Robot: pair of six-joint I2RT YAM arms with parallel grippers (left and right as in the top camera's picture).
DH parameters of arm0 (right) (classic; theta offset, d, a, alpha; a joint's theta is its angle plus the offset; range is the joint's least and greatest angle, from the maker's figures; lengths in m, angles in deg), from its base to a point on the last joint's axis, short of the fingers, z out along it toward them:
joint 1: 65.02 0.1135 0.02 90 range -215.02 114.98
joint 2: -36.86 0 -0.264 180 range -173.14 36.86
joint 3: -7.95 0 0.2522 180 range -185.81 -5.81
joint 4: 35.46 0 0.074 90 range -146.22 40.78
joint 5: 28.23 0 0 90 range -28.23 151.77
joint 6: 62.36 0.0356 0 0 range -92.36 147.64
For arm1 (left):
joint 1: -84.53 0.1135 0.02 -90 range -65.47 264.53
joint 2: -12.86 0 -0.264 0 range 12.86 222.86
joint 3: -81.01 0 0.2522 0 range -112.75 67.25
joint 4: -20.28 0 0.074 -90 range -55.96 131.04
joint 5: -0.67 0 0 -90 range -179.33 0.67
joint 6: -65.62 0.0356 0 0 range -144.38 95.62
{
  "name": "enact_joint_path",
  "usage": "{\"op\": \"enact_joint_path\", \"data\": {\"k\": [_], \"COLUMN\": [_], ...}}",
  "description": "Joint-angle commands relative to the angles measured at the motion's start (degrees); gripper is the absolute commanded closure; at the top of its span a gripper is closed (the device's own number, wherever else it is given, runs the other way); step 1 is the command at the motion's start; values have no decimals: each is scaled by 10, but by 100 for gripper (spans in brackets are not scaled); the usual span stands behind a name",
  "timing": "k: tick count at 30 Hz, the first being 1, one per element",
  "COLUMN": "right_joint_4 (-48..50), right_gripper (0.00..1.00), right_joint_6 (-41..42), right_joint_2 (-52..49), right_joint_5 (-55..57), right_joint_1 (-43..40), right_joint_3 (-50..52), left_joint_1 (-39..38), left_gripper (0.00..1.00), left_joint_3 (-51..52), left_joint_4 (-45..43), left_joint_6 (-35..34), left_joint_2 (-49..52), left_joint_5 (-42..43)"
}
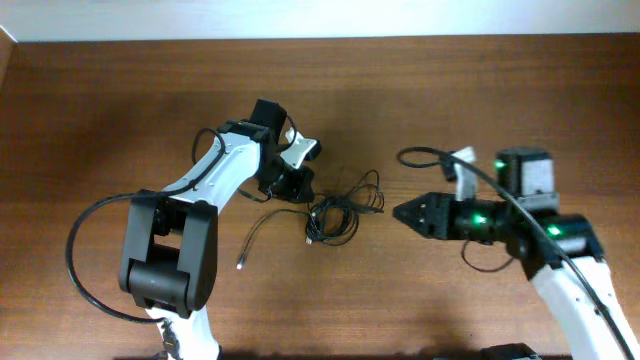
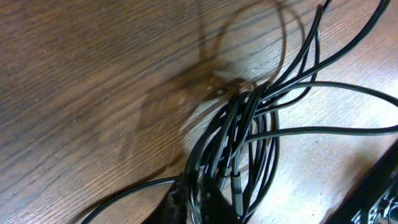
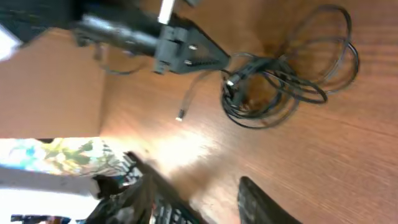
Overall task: Untangle cables
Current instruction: 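Move the right gripper toward the bundle held by the left gripper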
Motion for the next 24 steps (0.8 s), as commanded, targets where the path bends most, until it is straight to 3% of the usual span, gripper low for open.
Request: {"op": "enact_joint_path", "data": {"k": [1, 6, 11, 17, 20, 21, 24], "right_joint_4": [38, 130, 287, 390, 403, 403, 407], "right_gripper": [54, 54, 54, 54, 54, 54, 55], "right_joint_6": [69, 170, 254, 300, 313, 313, 313], "right_joint_2": [-50, -145, -272, -356, -368, -368, -368], "right_joint_5": [63, 63, 75, 134, 168, 186, 209], "right_joint_1": [46, 91, 147, 175, 190, 195, 204], "right_joint_3": [-10, -10, -10, -10, -10, -10, -10], "left_joint_1": [0, 0, 0, 0, 0, 0, 0], "left_gripper": [89, 93, 98, 98, 95, 87, 78], "left_joint_3": [-7, -3, 8, 17, 17, 17, 17], "left_joint_4": [4, 4, 8, 7, 5, 4, 4], "left_joint_6": [-5, -33, -64, -63, -63, -63, -60], "left_joint_2": [6, 6, 6, 7, 7, 7, 7], "left_joint_5": [-7, -40, -77, -75, -66, -57, -49]}}
